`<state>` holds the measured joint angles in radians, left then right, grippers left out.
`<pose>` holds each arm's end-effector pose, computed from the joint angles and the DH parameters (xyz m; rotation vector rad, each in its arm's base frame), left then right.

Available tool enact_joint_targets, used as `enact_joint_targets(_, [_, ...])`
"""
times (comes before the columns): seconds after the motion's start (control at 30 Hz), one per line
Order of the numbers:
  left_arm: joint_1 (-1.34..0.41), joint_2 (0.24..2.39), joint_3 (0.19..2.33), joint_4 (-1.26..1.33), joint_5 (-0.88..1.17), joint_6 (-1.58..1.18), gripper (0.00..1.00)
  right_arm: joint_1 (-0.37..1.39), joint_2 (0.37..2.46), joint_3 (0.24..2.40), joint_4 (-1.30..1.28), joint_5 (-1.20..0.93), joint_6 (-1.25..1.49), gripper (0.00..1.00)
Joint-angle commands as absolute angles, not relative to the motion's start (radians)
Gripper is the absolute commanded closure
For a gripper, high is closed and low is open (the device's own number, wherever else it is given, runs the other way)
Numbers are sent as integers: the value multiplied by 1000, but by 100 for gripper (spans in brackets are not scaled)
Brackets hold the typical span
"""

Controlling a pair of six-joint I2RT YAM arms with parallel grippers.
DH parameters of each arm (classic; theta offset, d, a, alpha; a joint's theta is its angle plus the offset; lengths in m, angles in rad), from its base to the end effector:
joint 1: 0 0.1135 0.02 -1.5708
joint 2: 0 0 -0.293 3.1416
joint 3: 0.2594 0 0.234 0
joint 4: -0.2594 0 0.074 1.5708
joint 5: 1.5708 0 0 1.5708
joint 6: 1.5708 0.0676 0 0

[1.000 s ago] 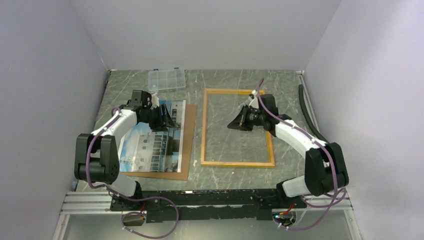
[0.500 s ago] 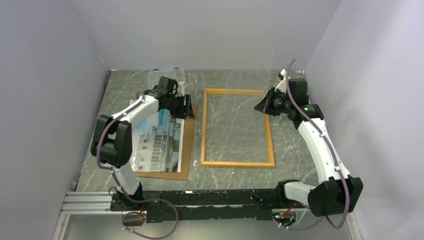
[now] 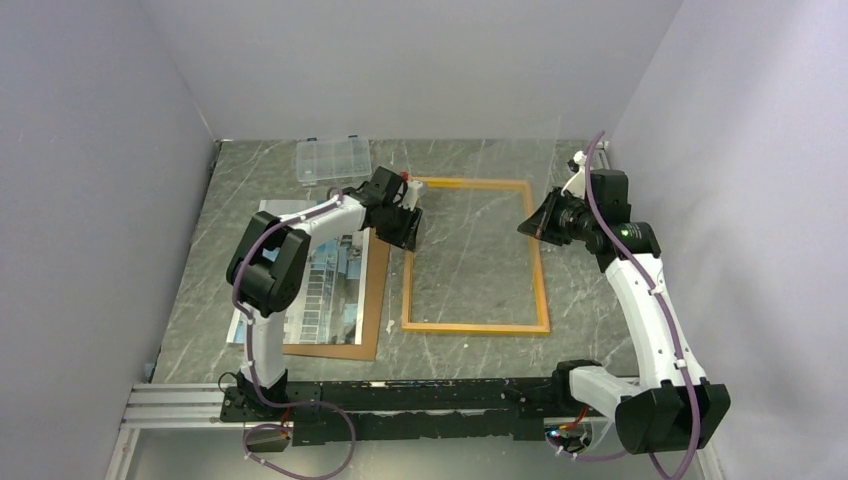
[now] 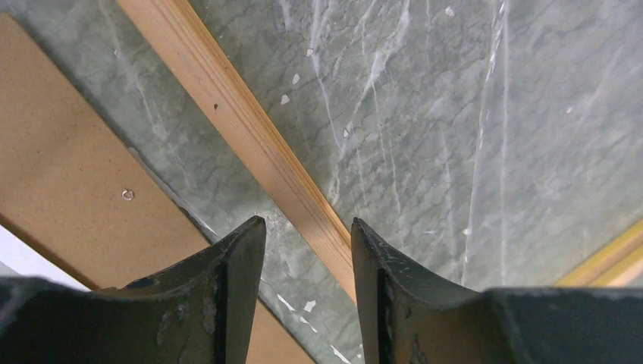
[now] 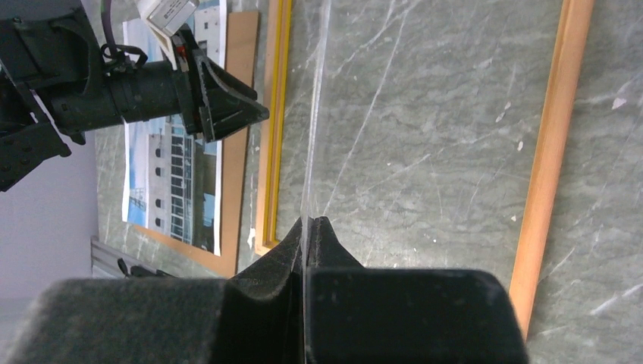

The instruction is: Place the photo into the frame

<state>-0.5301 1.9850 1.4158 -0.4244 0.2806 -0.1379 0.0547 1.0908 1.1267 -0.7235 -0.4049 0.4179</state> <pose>0.3672 -0.2369 0.1939 0.6188 2.5504 -0.6051 0.2120 0.0383 0.3551 0.1940 2.2806 0.7067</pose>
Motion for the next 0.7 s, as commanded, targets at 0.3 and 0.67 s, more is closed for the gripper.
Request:
enact_joint_targets(0.3, [-549,1996,1332,-336,172,-37,57,49,1052,1057,-674,-527,476,100])
enact_joint_targets(0.67, [-547,1961,1220,-314,104,93,61,51,1017,993,-631,-567,533,100])
